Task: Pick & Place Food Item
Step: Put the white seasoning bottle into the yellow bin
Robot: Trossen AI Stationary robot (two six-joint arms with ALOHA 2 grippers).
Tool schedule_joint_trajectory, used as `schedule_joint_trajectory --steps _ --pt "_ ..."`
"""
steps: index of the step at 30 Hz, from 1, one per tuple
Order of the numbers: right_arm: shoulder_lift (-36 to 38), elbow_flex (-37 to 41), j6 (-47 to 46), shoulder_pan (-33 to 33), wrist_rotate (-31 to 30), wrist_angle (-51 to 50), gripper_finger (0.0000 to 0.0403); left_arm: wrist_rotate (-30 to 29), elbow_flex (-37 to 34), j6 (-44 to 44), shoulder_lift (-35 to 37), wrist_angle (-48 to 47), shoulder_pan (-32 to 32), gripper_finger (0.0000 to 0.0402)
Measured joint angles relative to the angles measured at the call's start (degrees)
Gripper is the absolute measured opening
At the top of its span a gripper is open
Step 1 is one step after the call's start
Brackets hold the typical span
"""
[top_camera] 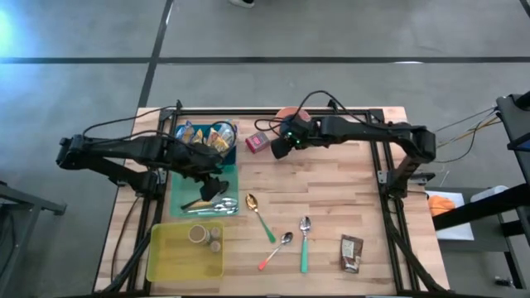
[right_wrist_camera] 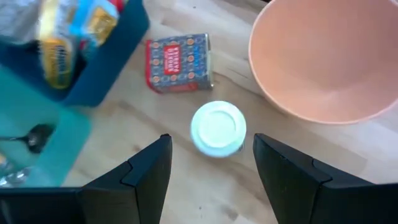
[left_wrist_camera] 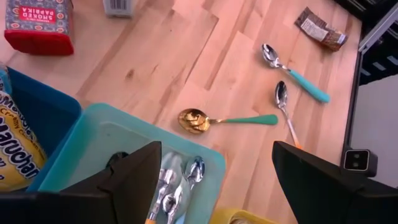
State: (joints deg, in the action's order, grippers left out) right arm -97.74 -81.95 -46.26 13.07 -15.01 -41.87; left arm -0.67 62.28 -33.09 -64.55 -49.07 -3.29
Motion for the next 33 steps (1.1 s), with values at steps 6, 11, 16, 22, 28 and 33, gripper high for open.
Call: schedule_joint_trajectory --steps 6,11,16,22,28,33 --pt "-4.69 -0.60 -0.96 0.62 -0.20 1.38 0.0221 -0.31 -0.07 0.05 -0.17 -0.03 0.02 0.0312" --pt "-8.28 -3.08 -0.96 0.60 -2.30 1.45 0.0221 -1.15 -0.07 0.08 -0.15 -0.05 0.02 0.0312" --pt "-10.42 -5.52 -0.86 0.62 -3.17 -1.46 0.0221 -1.29 -0.09 0.05 -0.15 -0.40 0.02 0.0312" --pt "-11.14 -5.68 -0.79 0.60 -3.19 -2.91 0.0221 -1.29 -0.18 0.05 -0.15 -1.83 0.02 0.0312" --pt "-11.17 -5.68 -0.76 0.59 -3.18 -2.84 0.0221 -1.29 -0.76 0.05 -0.15 -1.94 0.02 0.0312" --pt "-11.01 -5.68 -0.53 0.21 -3.17 -2.07 0.0221 -1.28 -0.76 0.08 -0.15 -1.93 0.02 0.0312"
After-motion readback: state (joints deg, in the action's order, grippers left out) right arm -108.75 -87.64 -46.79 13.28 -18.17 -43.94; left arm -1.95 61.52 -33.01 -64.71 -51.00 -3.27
